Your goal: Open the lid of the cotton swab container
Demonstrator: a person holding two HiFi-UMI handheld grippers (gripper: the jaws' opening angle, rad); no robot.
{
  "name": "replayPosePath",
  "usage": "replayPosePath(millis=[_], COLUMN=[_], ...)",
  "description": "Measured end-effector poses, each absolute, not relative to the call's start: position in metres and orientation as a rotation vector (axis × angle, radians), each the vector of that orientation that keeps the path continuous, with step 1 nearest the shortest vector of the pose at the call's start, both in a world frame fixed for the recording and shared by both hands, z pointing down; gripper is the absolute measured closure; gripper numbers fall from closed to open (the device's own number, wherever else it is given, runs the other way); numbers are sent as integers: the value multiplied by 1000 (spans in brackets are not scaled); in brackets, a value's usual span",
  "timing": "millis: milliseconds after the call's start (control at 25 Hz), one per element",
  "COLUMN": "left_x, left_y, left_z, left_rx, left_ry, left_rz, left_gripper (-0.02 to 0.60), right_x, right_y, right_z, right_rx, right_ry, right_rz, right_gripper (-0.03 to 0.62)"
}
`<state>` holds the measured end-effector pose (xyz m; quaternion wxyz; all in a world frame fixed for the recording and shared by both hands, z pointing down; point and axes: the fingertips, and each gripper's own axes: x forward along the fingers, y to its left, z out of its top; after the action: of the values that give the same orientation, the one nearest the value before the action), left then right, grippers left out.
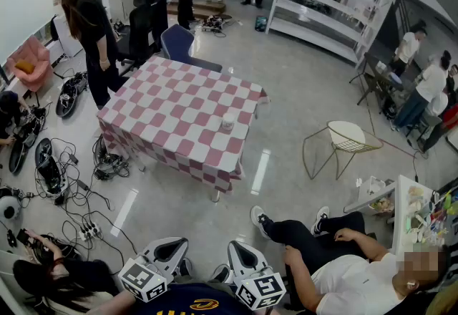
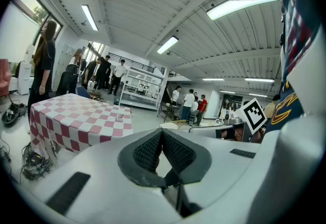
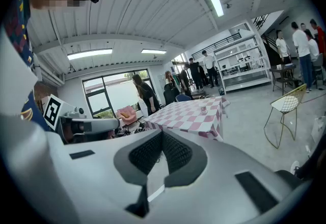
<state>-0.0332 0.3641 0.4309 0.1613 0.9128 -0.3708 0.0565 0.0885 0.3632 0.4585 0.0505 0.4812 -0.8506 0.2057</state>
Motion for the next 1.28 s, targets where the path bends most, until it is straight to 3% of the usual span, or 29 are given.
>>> replayPosePath(millis=[600, 1280], left_x=[-22, 16], left_y=[372, 372], left_z=[435, 440], left_rx=[2599, 2551], left_ry=[-1062, -1151], left_rz=[165, 175], left_gripper=[580, 580], right_x=[96, 150], right_y=[369, 358], right_z=[460, 472], right_rx=[1458, 1423], right_ry=[-2612, -2591], right_rz=[644, 736], right_gripper=[583, 583])
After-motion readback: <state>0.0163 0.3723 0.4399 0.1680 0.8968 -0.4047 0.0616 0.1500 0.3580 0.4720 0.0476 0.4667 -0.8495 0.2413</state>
